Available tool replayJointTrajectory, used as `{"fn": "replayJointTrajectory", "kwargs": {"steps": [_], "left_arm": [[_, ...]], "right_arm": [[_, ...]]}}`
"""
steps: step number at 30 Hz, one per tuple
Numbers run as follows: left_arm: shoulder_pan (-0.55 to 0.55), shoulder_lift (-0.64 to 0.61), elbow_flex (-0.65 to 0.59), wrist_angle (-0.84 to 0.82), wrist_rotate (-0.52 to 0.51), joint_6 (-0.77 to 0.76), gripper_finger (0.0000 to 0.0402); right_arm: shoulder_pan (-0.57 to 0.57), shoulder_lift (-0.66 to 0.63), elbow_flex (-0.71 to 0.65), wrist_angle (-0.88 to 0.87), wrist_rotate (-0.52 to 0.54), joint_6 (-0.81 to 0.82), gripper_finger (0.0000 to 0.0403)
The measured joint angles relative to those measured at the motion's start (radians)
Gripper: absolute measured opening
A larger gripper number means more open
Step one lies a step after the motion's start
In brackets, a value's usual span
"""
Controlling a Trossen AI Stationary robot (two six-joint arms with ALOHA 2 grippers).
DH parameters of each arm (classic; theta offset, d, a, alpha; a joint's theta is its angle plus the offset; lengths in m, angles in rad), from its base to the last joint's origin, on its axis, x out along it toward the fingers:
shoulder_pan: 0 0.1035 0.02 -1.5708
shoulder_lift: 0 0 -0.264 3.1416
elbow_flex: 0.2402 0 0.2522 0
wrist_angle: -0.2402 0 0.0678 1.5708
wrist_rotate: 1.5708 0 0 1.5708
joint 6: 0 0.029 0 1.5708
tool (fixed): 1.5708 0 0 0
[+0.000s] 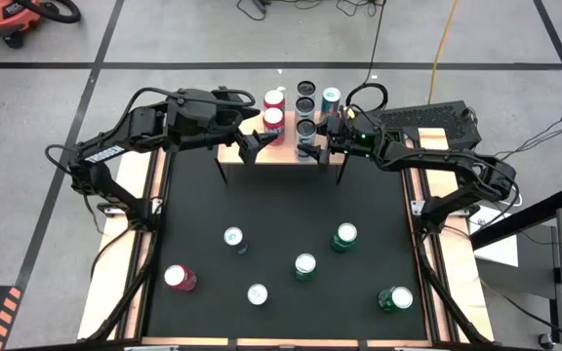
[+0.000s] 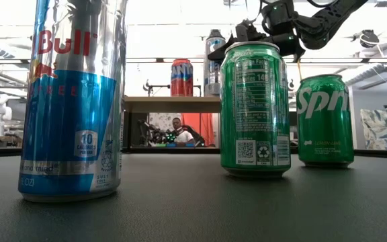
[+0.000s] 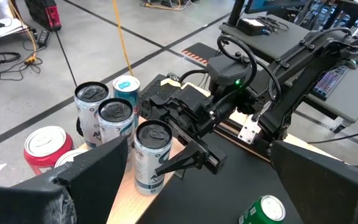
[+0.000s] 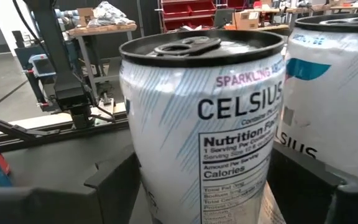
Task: Place canned beverage on shelf
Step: Put the white soda can on the shelf aligned with the other white soda can
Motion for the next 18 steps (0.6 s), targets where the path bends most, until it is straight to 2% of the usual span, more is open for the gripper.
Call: {"fn": "replayJointTrajectory", "kwargs": {"steps": [9, 18], "left_arm": [[0.000, 0.000, 0.000, -0.004, 0.000, 0.000, 0.0398], [0.000, 0.000, 0.000, -0.012, 0.000, 0.000, 0.0398]], "right_arm": [[-0.004, 0.000, 0.000, 0.007, -0.021, 0.028, 0.0299], [-0.005, 0.000, 0.046, -0.001, -0.021, 0.045, 0.0350]]}}
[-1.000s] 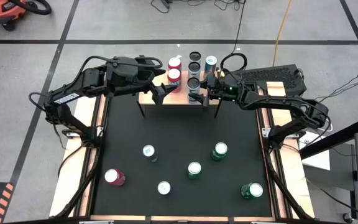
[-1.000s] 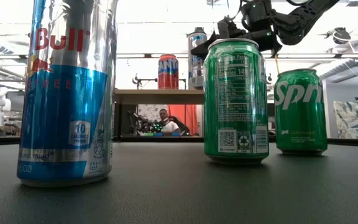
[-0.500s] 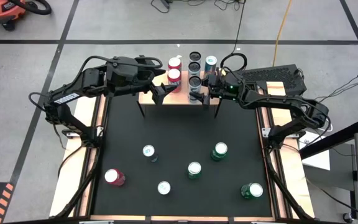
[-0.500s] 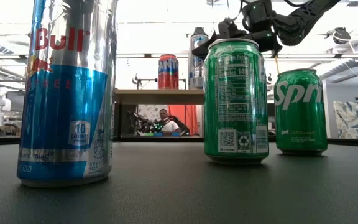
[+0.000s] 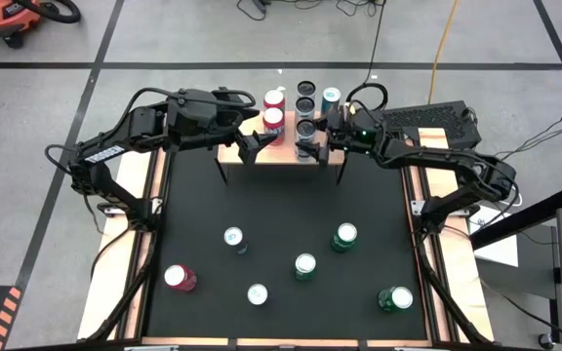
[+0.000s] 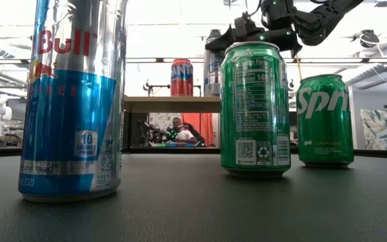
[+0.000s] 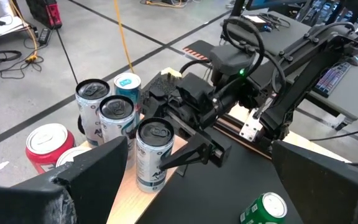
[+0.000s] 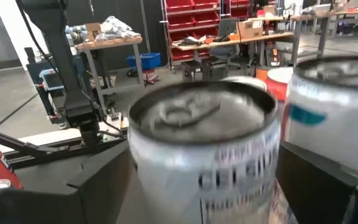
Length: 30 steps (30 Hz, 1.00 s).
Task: Place canned beverage on shelf
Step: Put the white soda can on the shelf aligned with the other white soda can
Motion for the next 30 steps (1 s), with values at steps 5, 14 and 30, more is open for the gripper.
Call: {"fn": "replayJointTrajectory", "kwargs": {"steps": [5, 14, 30], "left_arm": [[0.000, 0.000, 0.000, 0.000, 0.000, 0.000, 0.0398], [0.000, 0.000, 0.000, 0.000, 0.000, 0.000, 0.0398], [0.000, 0.000, 0.000, 0.000, 0.000, 0.000, 0.0398]], "right_arm": [[-0.001, 0.000, 0.055, -0.076, -0.003, -0.023, 0.0358], [-0.001, 0.000, 0.169, -0.194, -0.005, -0.072, 0.0359], [0.004, -0.051, 0.391, -0.527, -0.060, -0.112, 0.0355]]}}
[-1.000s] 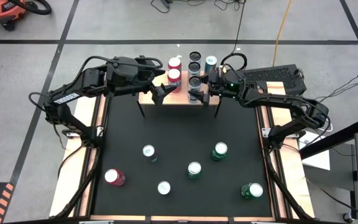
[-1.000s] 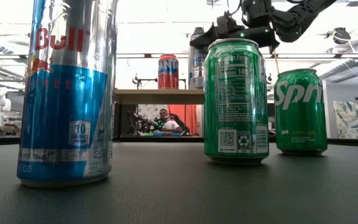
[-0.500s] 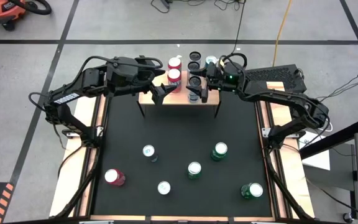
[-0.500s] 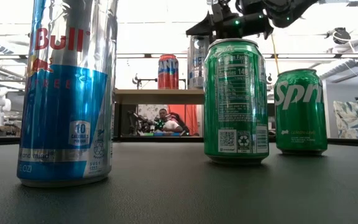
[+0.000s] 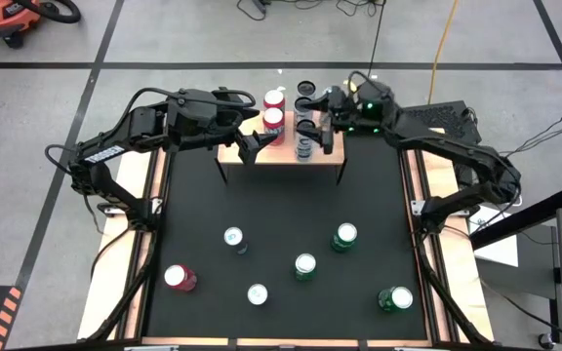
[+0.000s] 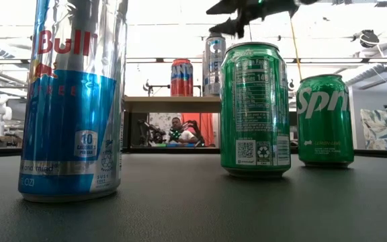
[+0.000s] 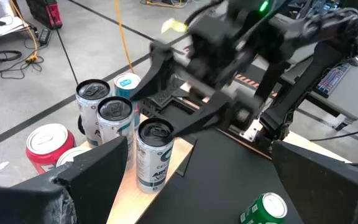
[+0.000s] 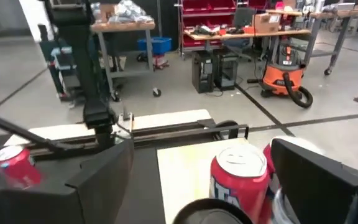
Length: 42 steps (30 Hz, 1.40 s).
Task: Place canned beverage on shelf
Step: Put the white soda can on the shelf aligned with the other white soda can
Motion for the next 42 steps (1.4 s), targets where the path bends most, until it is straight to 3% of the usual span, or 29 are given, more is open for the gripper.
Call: {"fn": "replayJointTrajectory", "kwargs": {"steps": [5, 11, 21, 29, 42], "left_arm": [[0.000, 0.000, 0.000, -0.010, 0.000, 0.000, 0.0398], [0.001, 0.000, 0.000, -0.032, -0.007, -0.001, 0.0398], [0.001, 0.000, 0.000, -0.038, -0.007, -0.001, 0.0398], [-0.002, 0.000, 0.000, -0.102, -0.009, -0.026, 0.0398], [-0.002, 0.000, 0.000, -0.164, -0.009, -0.053, 0.0398]], "right_arm": [[0.031, -0.104, 0.054, -0.245, -0.036, -0.002, 0.0338], [0.103, -0.187, 0.004, -0.439, -0.125, 0.086, 0.0268], [0.173, -0.179, -0.239, -0.213, 0.076, 0.139, 0.0121], [0.172, -0.097, -0.266, -0.126, 0.117, 0.132, 0.0012], [0.159, -0.028, -0.266, -0.089, 0.197, 0.078, 0.0002]]}}
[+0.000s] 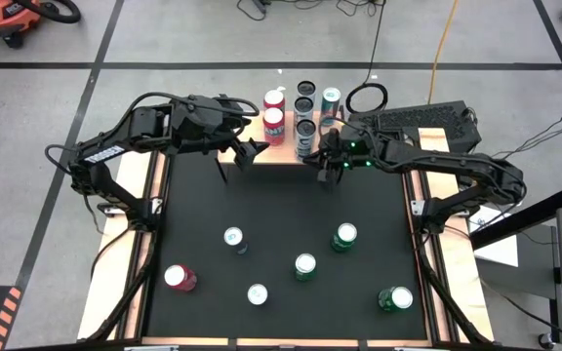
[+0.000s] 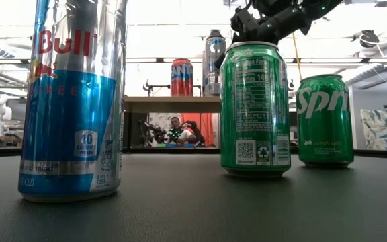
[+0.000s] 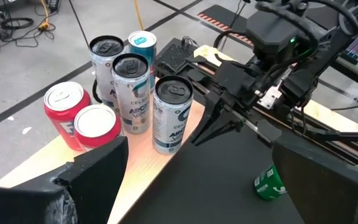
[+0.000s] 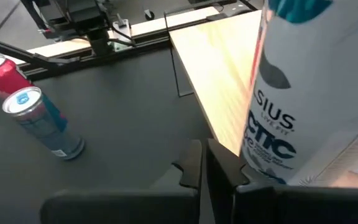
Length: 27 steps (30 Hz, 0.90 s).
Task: Place canned beverage on shelf
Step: Put the white soda can on the shelf aligned with the other white soda can
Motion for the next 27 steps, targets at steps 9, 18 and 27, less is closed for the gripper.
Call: {"fn": "replayJointTrajectory", "kwargs": {"steps": [9, 18, 27], "left_arm": [[0.000, 0.000, 0.000, 0.002, 0.000, 0.000, 0.0398], [0.000, 0.000, 0.000, 0.002, 0.000, 0.000, 0.0398], [0.000, 0.000, 0.000, 0.000, 0.000, 0.001, 0.0398]], "right_arm": [[-0.028, 0.028, 0.000, 0.019, 0.000, -0.029, 0.0001], [-0.051, 0.043, 0.000, 0.062, -0.001, -0.040, 0.0000], [-0.072, 0.043, 0.000, 0.060, -0.002, -0.041, 0.0000]]}}
